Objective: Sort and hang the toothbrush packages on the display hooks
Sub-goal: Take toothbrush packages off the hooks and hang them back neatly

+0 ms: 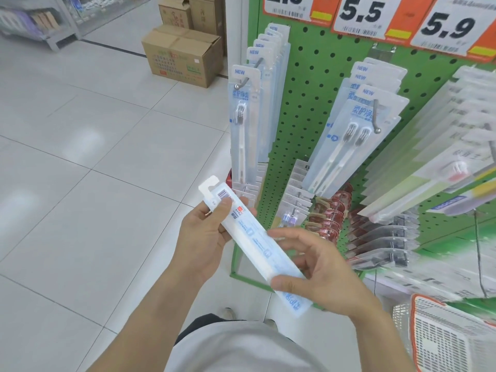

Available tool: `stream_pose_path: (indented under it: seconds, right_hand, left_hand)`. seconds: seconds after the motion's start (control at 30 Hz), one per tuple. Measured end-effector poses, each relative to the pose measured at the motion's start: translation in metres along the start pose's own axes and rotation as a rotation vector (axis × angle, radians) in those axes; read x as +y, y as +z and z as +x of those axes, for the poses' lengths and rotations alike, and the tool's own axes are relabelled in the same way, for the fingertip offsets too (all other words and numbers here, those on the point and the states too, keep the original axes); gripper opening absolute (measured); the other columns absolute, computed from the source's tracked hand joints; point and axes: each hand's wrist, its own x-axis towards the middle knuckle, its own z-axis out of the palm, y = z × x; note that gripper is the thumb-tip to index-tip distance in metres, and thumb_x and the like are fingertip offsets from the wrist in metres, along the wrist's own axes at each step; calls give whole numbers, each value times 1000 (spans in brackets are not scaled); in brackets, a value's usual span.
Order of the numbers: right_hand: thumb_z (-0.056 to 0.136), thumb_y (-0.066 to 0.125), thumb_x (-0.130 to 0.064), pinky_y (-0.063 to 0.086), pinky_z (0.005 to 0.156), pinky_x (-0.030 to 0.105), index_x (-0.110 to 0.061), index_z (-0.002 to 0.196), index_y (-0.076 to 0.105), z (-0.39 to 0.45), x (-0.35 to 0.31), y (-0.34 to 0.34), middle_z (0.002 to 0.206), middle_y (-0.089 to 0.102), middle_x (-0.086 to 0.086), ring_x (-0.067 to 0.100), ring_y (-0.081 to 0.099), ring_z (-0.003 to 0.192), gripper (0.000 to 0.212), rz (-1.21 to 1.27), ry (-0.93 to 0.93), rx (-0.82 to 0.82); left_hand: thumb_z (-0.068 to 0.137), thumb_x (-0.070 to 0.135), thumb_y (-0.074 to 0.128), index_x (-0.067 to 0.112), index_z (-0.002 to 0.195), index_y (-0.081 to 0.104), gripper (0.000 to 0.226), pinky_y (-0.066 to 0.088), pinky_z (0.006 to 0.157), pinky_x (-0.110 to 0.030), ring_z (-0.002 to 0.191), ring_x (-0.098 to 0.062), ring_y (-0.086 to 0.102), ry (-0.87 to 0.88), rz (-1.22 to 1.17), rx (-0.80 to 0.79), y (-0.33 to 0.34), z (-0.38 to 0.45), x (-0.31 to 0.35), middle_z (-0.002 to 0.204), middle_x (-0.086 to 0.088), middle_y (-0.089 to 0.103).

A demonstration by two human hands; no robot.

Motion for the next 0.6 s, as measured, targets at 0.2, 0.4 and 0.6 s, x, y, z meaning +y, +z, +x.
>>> stream_pose_path:
  seconds: [0.2, 0.4, 0.6]
  right_hand:
    - [82, 78, -6, 61, 71, 51, -29, 134, 60, -2, -3, -10, 115, 73, 16, 46, 73, 88, 60, 166, 6, -107]
    - [96, 57, 0, 62, 72, 44, -29, 144, 54, -4, -2, -19, 132, 64, 17, 50, 70, 100, 55, 316, 12, -217]
    - [91, 51, 14, 57, 89, 47, -14, 155, 38, -4, 5, -29, 145, 53, 22, 51, 56, 123, 71, 392, -61, -376]
  left_hand:
    - [98, 8, 56, 2, 103, 66, 12, 62, 70, -33, 85, -26, 75, 0, -96, 32, 0, 3, 7, 108, -20, 73]
    - [94, 4, 61, 0, 109, 64, 15, 62, 71, -30, 88, -26, 76, 9, -139, 88, 0, 7, 7, 118, -25, 70]
    - [72, 0, 73, 0, 117, 63, 47, 60, 90, -40, 107, -32, 71, 63, -74, -15, 2, 4, 4, 125, -23, 67]
